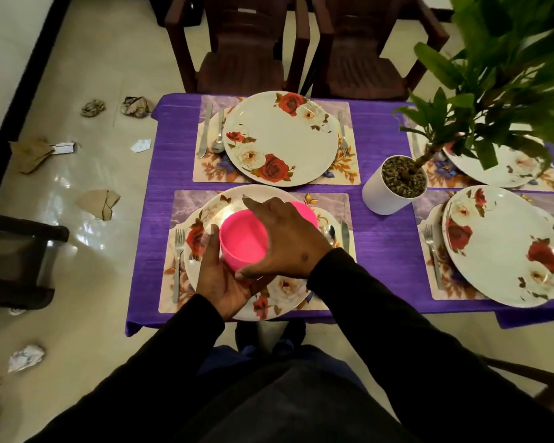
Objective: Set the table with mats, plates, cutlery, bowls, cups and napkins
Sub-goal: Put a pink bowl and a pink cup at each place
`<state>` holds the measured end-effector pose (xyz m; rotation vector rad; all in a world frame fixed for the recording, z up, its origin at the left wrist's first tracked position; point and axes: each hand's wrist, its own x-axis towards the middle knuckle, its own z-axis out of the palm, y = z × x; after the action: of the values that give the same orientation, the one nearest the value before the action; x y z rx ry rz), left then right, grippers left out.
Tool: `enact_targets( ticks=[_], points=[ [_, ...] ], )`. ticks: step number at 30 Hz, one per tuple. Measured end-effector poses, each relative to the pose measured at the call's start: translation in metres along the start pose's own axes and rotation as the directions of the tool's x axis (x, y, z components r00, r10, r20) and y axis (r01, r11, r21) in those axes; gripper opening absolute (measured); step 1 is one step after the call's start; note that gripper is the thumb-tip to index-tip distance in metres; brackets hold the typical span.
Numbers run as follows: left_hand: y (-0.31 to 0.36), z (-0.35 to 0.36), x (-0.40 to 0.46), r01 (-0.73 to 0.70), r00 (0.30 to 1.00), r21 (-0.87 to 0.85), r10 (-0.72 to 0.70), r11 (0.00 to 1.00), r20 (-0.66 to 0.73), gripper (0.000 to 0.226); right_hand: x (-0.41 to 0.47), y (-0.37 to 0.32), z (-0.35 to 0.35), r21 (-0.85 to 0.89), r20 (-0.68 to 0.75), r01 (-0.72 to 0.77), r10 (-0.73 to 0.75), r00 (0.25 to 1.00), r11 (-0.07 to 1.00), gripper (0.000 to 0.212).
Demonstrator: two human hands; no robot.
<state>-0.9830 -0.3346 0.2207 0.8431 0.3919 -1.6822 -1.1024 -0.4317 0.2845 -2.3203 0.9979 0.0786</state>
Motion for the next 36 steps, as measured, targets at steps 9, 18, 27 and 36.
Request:
enact_targets(
  ticks=[9, 18, 27, 36],
  points=[
    [-0.016, 0.016, 0.005, 0.109, 0.981, 0.067, -0.118, 0.992, 0.153, 0.106, -0.037, 0.012, -0.017, 0.114, -0.121, -0.113, 0.127, 0.985, 0.987, 0.114],
    [-0.087, 0.066, 0.014, 0.124, 0.978, 0.127, -0.144, 0.984, 0.154, 0.076, -0.091, 0.070, -0.059, 0.296, -0.157, -0.134, 0.187, 0.970, 0.946, 0.111],
    [-0.219, 0.149, 0.054, 0.135, 0.983, 0.272, -0.164, 0.953, 0.088, 0.083, -0.182, 0.195, -0.119, 0.384, -0.183, -0.145, 0.229, 0.956, 0.912, 0.098],
    [-0.302, 0.201, 0.101, 0.167, 0.986, 0.331, -0.155, 0.929, -0.062, 0.075, -0.228, 0.302, -0.131, 0.544, -0.224, -0.180, 0.349, 0.910, 0.820, 0.088]
  ],
)
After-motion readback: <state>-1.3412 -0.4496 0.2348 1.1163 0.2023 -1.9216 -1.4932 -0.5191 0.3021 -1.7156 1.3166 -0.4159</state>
